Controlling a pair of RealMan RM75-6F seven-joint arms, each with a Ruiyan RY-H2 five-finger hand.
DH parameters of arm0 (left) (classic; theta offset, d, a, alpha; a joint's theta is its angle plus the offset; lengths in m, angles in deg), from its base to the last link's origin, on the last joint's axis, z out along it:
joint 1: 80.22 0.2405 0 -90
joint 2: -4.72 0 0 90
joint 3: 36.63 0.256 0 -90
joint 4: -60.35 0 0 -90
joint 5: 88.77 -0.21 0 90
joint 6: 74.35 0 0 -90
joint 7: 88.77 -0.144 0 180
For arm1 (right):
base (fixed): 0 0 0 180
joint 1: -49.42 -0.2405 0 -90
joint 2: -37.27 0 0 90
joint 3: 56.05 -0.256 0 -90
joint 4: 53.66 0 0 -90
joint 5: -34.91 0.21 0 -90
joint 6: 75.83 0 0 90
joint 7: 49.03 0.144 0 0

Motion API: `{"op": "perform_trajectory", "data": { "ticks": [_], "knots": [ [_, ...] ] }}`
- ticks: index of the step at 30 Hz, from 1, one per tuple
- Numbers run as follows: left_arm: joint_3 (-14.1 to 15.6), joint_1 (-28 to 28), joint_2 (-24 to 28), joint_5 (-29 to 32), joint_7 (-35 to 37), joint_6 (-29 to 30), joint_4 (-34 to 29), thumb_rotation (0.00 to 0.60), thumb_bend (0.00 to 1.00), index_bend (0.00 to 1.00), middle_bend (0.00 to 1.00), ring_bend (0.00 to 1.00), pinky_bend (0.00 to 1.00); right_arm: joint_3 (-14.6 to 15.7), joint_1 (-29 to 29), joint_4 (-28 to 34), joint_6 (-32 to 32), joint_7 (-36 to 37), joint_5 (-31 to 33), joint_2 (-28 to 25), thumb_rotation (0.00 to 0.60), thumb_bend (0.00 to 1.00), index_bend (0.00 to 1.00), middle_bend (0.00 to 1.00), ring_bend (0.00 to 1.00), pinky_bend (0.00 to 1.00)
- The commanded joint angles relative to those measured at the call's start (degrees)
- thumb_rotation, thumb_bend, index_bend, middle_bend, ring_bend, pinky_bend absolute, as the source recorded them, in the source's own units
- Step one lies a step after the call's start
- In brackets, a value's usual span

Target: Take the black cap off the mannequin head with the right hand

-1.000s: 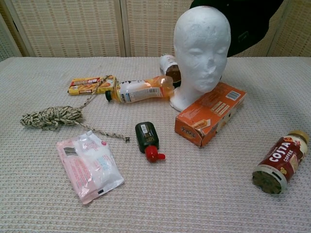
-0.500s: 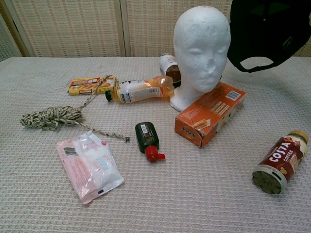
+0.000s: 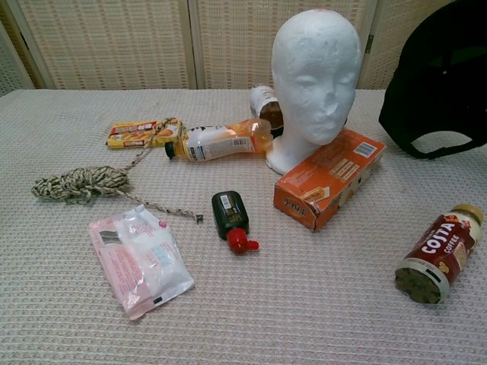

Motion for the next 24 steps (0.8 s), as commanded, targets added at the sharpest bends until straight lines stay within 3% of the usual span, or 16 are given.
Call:
{"op": "perform_trajectory", "data": {
  "ticks": [1,9,18,20,24],
  "knots": [
    [0.1,0.1,0.1,0.0,0.1,0.1,0.0,0.600,0.08,0.21,0.18,0.15,0.17,2.8,3.0,5.5,-0.2,0.8,-1.0,-4.2,0.600,0.86,0.79,1.00,1.00,1.00],
    [0.2,0.0,-0.1,-0.5,-0.2,0.0,-0.1,0.600,0.08,0.21,0.18,0.15,0.17,5.8,5.4,11.3,-2.9,0.4,-0.5,-8.1,0.600,0.86,0.79,1.00,1.00,1.00],
    [0.3,-0.1,-0.2,-0.2,-1.1,-0.4,-0.5,0.600,0.08,0.21,0.18,0.15,0.17,7.3,3.6,5.5,-9.1,0.2,1.0,-3.4,0.600,0.85,0.78,1.00,1.00,1.00],
    [0.3,-0.1,-0.2,-0.2,-1.2,-0.4,-0.5,0.600,0.08,0.21,0.18,0.15,0.17,7.6,3.1,3.4,-10.1,-0.2,0.9,-1.8,0.600,0.79,0.75,1.00,1.00,1.00],
    [0.4,-0.3,-0.3,-0.2,-1.4,-0.6,-0.6,0.600,0.08,0.21,0.18,0.15,0.17,8.1,2.2,0.2,-12.5,-0.9,1.3,0.5,0.600,0.39,0.53,0.90,0.88,1.00]
  ]
}}
